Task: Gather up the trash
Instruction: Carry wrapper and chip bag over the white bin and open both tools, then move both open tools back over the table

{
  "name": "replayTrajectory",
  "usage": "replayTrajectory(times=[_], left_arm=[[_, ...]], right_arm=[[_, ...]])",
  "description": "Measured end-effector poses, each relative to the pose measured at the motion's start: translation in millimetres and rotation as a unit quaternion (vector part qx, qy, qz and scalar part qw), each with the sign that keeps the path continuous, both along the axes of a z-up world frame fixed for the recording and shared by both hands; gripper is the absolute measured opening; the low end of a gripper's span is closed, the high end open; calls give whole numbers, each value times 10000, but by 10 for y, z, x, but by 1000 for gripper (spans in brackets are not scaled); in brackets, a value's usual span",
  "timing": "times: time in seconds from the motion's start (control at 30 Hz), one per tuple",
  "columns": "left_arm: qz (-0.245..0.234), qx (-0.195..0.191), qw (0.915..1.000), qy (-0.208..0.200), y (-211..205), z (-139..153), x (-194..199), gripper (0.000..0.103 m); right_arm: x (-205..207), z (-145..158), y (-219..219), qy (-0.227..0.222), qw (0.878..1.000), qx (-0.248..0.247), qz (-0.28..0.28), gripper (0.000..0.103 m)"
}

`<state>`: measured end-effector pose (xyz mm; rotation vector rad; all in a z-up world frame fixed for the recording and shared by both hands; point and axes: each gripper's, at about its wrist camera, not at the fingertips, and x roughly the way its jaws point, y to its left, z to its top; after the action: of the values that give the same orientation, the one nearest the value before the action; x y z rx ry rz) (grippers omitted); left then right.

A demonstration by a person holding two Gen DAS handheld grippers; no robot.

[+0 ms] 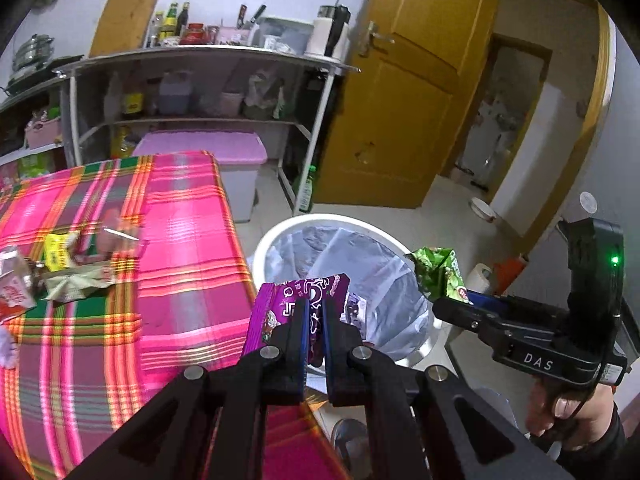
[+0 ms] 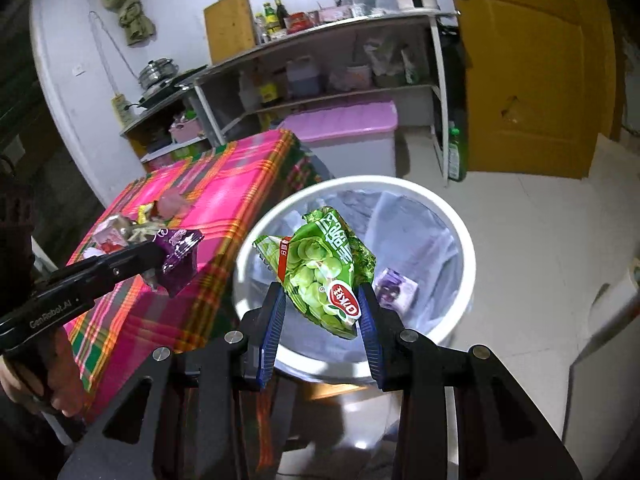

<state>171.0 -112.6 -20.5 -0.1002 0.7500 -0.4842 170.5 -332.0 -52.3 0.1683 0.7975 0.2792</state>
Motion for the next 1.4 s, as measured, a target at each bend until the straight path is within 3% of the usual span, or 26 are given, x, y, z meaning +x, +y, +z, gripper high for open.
replayTrajectory(times=[0.33, 0.67, 1.03, 1.27, 1.4], left_arm=[[-219, 66, 9993, 282, -241, -245, 301, 6], [-387, 142, 9975, 576, -379, -457, 487, 9], [-403, 87, 9975, 569, -378, -446, 478, 15], [-429, -27, 9978, 506, -316, -366, 393, 28], [-406, -69, 9980, 470, -270, -327, 348, 28]], right_arm=[[178, -303, -42, 460, 9989, -33, 33, 40], [226, -413, -59, 612, 9980, -127, 3, 46], [110, -204, -57, 348, 9994, -47, -11, 47], [31, -75, -12, 227, 9997, -47, 3, 47], [-22, -7, 11, 145, 9999, -43, 26, 47]])
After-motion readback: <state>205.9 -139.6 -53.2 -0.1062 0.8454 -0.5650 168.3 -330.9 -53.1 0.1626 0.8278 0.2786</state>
